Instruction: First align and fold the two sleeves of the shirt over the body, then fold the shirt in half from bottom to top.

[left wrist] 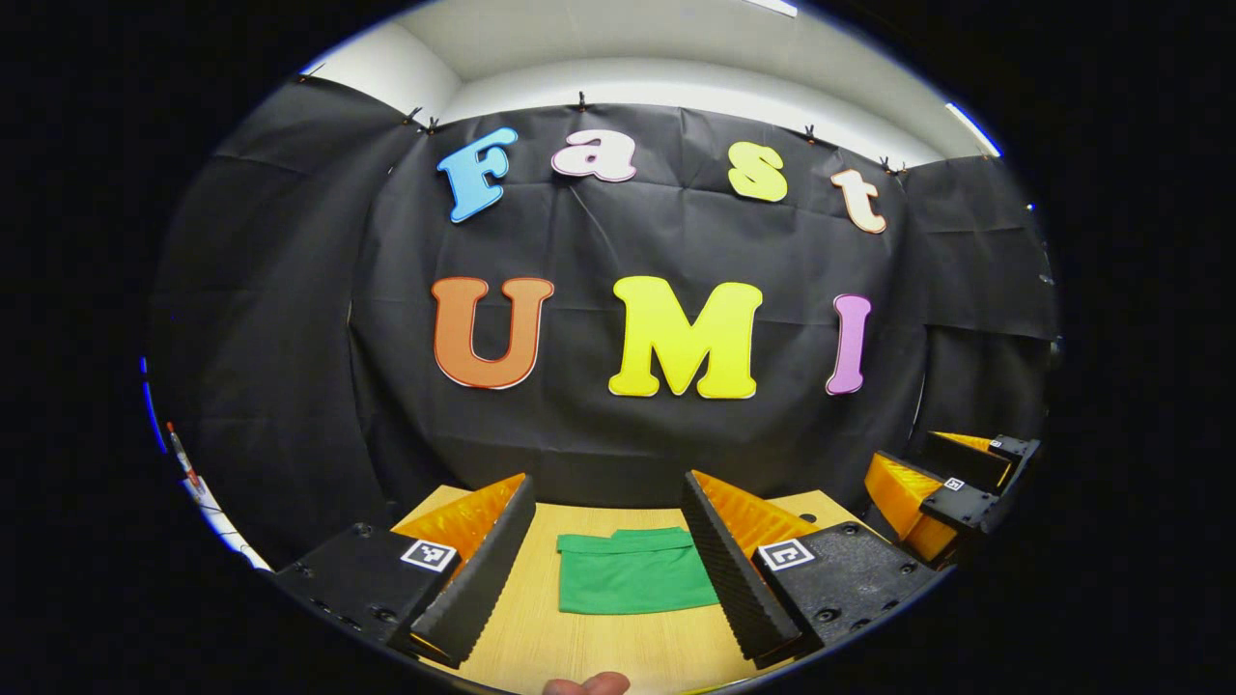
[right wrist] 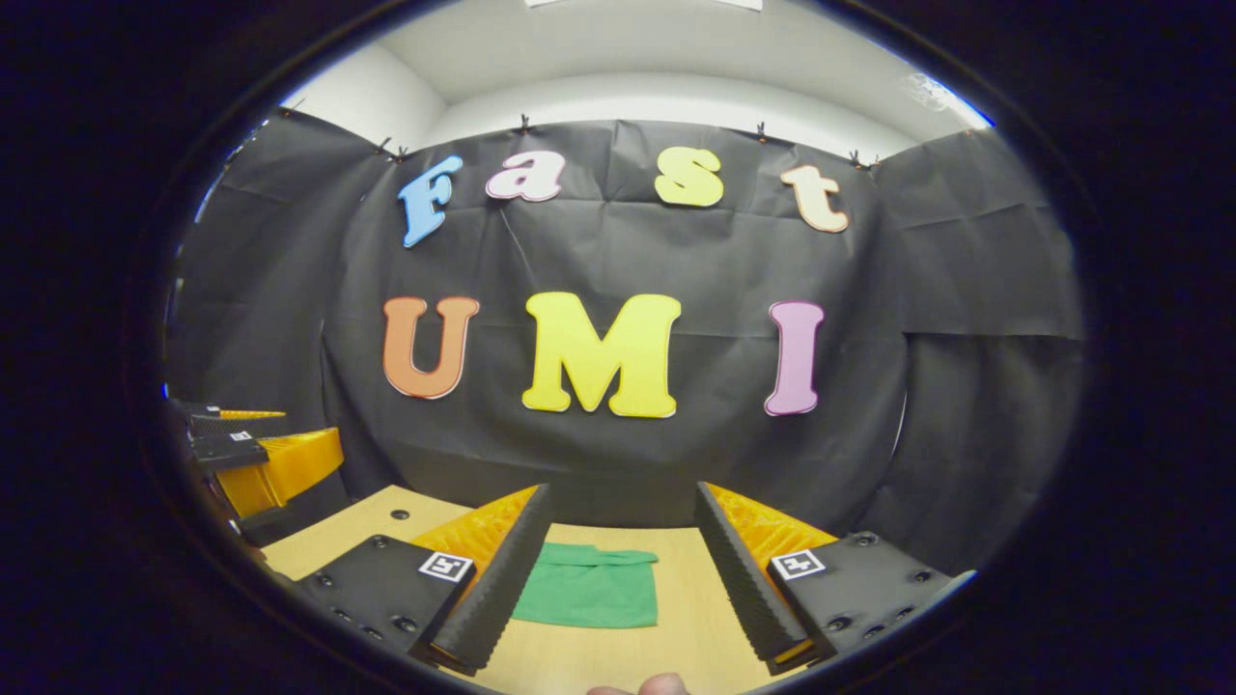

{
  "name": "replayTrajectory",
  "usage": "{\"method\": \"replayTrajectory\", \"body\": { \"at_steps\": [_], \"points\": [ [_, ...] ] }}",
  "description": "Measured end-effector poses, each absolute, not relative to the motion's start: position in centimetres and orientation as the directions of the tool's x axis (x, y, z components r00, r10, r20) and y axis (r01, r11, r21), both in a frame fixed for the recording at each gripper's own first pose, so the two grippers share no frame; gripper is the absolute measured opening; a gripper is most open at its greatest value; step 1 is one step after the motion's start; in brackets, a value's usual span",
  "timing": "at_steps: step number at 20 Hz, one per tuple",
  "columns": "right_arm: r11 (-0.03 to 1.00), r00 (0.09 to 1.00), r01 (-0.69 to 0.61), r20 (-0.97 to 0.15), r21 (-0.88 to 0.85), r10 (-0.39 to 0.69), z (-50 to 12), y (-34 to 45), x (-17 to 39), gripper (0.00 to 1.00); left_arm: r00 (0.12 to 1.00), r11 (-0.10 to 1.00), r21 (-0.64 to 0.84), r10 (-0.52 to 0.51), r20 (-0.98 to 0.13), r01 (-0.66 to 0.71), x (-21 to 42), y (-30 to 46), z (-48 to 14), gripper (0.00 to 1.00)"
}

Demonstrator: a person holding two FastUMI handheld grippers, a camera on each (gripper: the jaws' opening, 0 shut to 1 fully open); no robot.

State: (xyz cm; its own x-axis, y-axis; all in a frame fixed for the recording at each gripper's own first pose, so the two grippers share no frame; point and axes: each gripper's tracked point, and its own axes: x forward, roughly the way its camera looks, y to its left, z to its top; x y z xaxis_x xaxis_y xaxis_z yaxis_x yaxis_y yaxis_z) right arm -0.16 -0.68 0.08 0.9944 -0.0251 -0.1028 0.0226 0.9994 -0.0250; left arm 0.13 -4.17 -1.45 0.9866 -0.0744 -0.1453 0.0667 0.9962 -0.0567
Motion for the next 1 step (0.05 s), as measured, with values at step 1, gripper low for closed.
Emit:
{"method": "replayTrajectory", "body": {
  "at_steps": [1],
  "points": [
    [1.0,0.995,0.021,-0.099,-0.022,-0.023,0.28,-0.57,-0.17,0.96,0.986,0.996,-0.057,-0.078,-0.144,0.07,0.4,-4.34,-1.32,1.0]
  ]
}}
